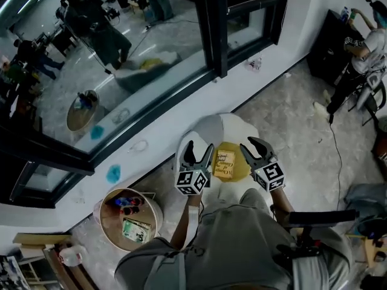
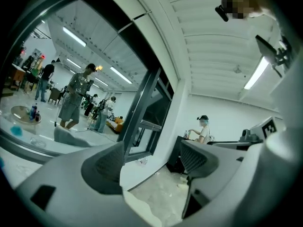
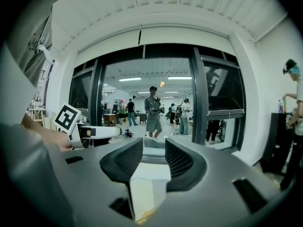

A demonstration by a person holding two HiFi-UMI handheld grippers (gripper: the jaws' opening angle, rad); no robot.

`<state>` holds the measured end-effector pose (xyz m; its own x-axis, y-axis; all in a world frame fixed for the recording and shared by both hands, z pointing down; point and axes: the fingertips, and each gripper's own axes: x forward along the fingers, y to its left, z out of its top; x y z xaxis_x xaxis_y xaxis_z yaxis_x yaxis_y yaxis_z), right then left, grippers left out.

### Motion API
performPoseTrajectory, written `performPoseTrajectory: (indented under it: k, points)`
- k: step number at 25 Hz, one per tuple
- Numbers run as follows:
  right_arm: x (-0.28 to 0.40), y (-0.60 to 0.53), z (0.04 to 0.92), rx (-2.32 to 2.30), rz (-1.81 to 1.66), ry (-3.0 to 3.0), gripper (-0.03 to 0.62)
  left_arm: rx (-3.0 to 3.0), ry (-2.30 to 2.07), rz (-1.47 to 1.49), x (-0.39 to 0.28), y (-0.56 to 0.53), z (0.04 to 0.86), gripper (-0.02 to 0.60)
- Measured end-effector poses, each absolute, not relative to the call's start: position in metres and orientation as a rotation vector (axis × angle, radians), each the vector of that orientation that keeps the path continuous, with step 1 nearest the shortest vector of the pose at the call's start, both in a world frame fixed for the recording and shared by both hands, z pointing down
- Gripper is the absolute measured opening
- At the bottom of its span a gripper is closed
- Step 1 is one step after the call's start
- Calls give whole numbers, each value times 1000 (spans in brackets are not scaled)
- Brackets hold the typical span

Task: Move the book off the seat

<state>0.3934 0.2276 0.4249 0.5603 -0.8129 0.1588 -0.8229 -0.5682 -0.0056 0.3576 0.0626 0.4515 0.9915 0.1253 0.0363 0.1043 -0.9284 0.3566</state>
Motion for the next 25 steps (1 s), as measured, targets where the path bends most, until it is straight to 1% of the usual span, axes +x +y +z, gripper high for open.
performPoseTrajectory:
  k: [4,6,10,14,19,20,23,25]
  points:
    - [423,212,439,2643,304,-1471,153,2778,179,85,381,49,452,379]
    - [431,203,459,2545,396,-1547,153,2739,103,100,377,41,460,379]
    - [452,178,520,2333,568,-1719,153,2630,-217,246,347,23,520,379]
    - [512,141,560,2224,508,-1848,154,2556,-392,343,367,19,579,380]
    - [540,104,638,2123,481,-1936,186,2549,-492,458,381,28,668,380]
    - [543,100,657,2119,482,-1942,201,2558,-501,459,388,28,686,380]
    - [540,99,727,2074,533,-1955,252,2569,-528,474,402,34,747,390]
    - [531,103,781,2051,593,-1952,264,2554,-521,517,407,41,798,393]
